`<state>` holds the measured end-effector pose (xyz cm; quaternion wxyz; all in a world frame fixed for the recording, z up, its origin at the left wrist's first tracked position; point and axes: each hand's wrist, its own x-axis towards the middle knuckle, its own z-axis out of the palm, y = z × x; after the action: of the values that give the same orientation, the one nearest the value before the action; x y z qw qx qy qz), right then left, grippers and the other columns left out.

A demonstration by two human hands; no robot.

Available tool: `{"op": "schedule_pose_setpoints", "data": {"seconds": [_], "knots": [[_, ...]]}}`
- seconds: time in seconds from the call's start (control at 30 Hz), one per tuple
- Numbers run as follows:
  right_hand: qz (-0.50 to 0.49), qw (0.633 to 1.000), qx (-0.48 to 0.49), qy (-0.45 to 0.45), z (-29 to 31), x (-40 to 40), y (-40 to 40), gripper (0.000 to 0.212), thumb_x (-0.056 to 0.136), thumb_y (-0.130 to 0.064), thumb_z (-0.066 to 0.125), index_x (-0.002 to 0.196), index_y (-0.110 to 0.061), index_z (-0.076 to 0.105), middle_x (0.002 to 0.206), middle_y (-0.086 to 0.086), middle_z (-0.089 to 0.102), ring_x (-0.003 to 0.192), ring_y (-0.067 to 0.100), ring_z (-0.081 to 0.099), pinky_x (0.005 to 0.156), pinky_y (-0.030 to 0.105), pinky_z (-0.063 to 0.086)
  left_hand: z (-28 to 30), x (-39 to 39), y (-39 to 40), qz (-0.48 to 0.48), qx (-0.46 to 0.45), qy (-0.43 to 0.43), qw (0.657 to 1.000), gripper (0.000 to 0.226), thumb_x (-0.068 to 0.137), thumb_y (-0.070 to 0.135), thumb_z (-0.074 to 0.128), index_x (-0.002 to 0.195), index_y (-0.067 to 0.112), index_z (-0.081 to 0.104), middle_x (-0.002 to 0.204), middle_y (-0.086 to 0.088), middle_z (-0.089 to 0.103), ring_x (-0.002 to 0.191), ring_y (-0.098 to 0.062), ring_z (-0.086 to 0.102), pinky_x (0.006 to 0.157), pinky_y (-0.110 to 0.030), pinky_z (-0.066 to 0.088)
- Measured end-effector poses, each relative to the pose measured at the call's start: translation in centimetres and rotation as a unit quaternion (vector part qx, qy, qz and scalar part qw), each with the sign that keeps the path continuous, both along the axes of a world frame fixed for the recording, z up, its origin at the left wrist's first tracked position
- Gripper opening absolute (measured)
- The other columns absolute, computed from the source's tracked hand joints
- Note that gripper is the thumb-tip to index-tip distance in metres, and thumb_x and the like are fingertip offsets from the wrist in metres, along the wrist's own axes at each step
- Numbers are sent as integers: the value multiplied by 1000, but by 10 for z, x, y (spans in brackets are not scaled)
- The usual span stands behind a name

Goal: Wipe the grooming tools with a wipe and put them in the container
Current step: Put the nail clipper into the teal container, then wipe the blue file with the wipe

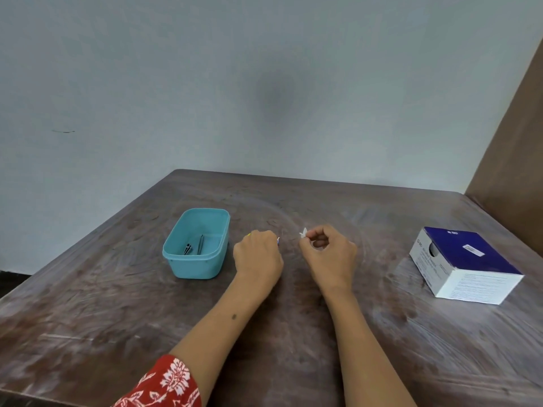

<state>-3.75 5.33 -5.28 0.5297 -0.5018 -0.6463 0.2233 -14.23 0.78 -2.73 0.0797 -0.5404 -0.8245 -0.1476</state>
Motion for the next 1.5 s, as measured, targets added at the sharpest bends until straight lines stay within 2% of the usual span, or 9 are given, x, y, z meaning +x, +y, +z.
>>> {"op": "schedule_pose_setpoints", "data": {"seconds": [0.17,0.27,0.4,0.5,0.63,0.93,1.13,1.27,1.5], "knots": [[-5,1000,-8,20,1,-1,-1,8,70,-20,71,67,-24,65,62,-9,64,61,4,61,64,28,53,1,3,6,-21,-12,-4,1000,20,94,20,44,97,9,60,108,-10,58,98,-26,57,71,-32,41],[20,984,-69,165,6,1,0,12,74,-11,71,71,-21,66,64,-5,65,57,4,59,59,24,51,-7,1,8,-50,44,-30,997,25,95,27,42,97,9,60,107,-8,56,96,-24,55,74,-31,39],[142,854,-228,446,15,5,1,19,85,5,56,80,-11,66,63,3,66,56,13,63,50,23,53,-16,-8,5,-108,185,-192,958,20,93,29,47,90,13,59,95,-3,57,84,-18,56,74,-32,44],[198,792,-284,502,17,5,2,18,86,6,53,83,-7,65,66,7,68,59,15,67,54,23,56,-18,-8,7,-152,236,-271,921,16,94,25,47,91,12,56,85,0,62,76,-17,59,71,-33,47],[220,764,-297,530,16,2,5,16,86,8,52,84,-2,64,69,10,67,60,16,66,61,22,58,-24,-1,10,-199,245,-361,877,1,94,13,46,94,14,45,72,8,63,64,-14,63,65,-40,55],[221,789,-271,505,16,-4,3,15,81,13,58,78,-1,63,66,8,70,54,14,66,57,19,56,-33,2,14,-212,266,-415,844,15,90,5,52,99,17,49,78,11,61,72,-3,60,68,-25,50],[180,804,-260,503,14,-1,5,14,81,8,62,80,-6,66,65,4,69,59,13,65,62,22,58,-29,9,16,-181,276,-545,771,20,91,-1,48,100,16,49,82,1,62,56,1,57,56,-16,51],[169,814,-240,501,15,1,4,15,81,7,63,83,-7,67,73,5,69,62,12,64,66,22,57,-29,10,16,-185,276,-578,745,17,91,0,50,97,16,55,81,-4,67,60,-8,62,61,-23,55],[186,838,-221,464,17,0,0,15,80,8,63,83,-7,66,69,1,73,58,10,67,60,18,55,-30,10,15,-193,268,-576,748,18,89,2,56,91,21,58,87,-6,69,65,-17,65,66,-30,58]]}}
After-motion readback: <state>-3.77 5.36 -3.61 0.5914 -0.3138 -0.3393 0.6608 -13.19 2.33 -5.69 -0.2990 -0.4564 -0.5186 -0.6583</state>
